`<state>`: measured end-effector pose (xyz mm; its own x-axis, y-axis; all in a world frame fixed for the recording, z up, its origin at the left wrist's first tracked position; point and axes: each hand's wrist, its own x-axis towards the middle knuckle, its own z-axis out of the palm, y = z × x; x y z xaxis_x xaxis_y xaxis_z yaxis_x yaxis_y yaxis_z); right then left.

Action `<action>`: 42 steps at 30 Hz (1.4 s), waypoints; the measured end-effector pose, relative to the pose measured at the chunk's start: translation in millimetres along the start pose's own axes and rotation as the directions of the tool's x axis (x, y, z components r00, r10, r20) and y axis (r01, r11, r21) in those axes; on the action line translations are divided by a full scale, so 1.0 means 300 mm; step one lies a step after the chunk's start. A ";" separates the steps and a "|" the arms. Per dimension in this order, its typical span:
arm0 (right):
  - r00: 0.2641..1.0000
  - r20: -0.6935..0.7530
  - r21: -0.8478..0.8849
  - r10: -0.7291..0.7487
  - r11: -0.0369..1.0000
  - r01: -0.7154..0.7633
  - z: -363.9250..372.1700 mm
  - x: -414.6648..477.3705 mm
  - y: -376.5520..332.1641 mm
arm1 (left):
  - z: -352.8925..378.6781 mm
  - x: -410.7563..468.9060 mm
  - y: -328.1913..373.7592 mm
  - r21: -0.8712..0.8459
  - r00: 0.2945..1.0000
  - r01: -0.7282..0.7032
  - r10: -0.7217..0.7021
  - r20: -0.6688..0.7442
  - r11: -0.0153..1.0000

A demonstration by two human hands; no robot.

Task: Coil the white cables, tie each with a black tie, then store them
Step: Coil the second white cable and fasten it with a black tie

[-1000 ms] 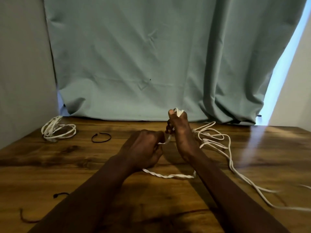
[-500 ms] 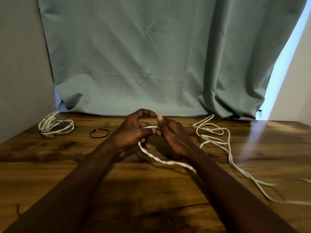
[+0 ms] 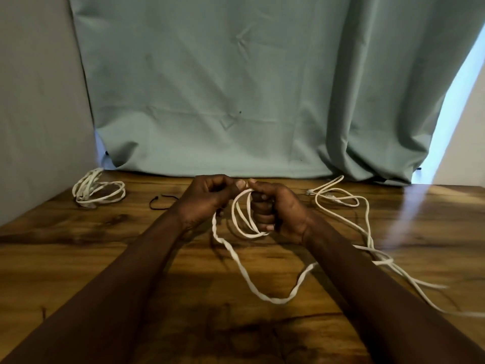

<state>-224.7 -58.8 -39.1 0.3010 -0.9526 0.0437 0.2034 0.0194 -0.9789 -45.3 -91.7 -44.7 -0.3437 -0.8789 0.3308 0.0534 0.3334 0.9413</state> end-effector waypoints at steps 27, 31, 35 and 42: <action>0.987 -0.158 0.276 0.029 0.961 0.016 0.004 0.020 0.049 | 0.064 0.028 -0.067 -0.385 0.939 0.344 -0.304 0.163 0.856; 0.994 -0.098 0.377 0.053 0.926 -0.012 0.000 0.031 0.035 | 0.073 0.032 -0.056 -0.431 0.928 0.369 -0.302 0.218 0.823; 0.993 -0.103 0.147 0.052 0.989 -0.036 0.006 0.023 0.024 | 0.100 0.024 -0.051 -0.381 0.935 0.351 -0.297 0.195 0.856; 0.964 -0.264 0.062 0.013 0.998 0.003 0.033 0.017 0.039 | 0.121 0.021 -0.058 -0.403 0.950 0.312 -0.288 0.121 0.860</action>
<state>-211.7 -60.3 -48.4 0.0469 -0.9986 -0.0233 0.2614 0.0348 -0.9646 -82.5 -90.6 -61.3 -0.4557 -0.8894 0.0351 0.3164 -0.1249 0.9404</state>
